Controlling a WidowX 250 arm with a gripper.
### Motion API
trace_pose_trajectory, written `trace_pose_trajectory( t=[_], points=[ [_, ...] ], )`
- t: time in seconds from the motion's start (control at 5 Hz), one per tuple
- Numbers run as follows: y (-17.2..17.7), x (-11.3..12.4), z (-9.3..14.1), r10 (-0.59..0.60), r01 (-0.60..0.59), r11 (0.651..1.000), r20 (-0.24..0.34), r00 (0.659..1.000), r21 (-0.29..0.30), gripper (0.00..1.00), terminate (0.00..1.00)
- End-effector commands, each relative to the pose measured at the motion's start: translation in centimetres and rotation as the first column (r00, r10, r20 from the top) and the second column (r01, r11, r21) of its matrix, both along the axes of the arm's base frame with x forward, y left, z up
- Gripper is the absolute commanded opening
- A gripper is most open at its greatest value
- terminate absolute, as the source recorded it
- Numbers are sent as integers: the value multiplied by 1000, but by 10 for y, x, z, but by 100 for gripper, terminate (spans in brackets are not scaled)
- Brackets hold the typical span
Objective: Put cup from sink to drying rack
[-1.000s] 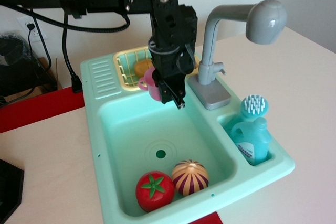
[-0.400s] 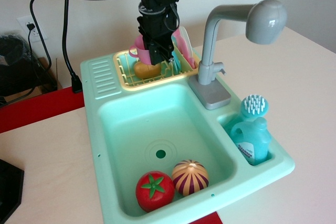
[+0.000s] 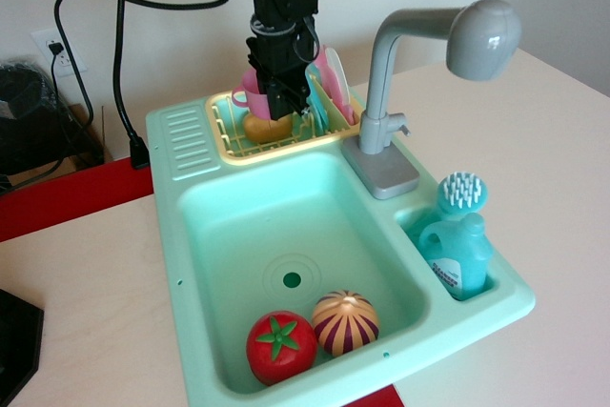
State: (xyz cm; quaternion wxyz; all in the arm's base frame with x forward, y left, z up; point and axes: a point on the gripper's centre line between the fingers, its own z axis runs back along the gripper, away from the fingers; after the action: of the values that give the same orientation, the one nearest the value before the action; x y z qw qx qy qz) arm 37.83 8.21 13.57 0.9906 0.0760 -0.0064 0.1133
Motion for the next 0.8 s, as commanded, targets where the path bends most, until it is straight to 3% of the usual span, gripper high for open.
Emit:
trace_pose_trajectory(
  t=[0.0, 0.4, 0.6],
  points=[
    [-4, -2, -4, -20, 20, 1000, 5, 1000, -4, 0, 0],
    [-6, -13, -23, -16, 16, 1000, -27, 1000, 7, 0, 0],
    [-6, -13, -21, -13, 15, 999, -36, 999, 35, 100, 0]
  ],
)
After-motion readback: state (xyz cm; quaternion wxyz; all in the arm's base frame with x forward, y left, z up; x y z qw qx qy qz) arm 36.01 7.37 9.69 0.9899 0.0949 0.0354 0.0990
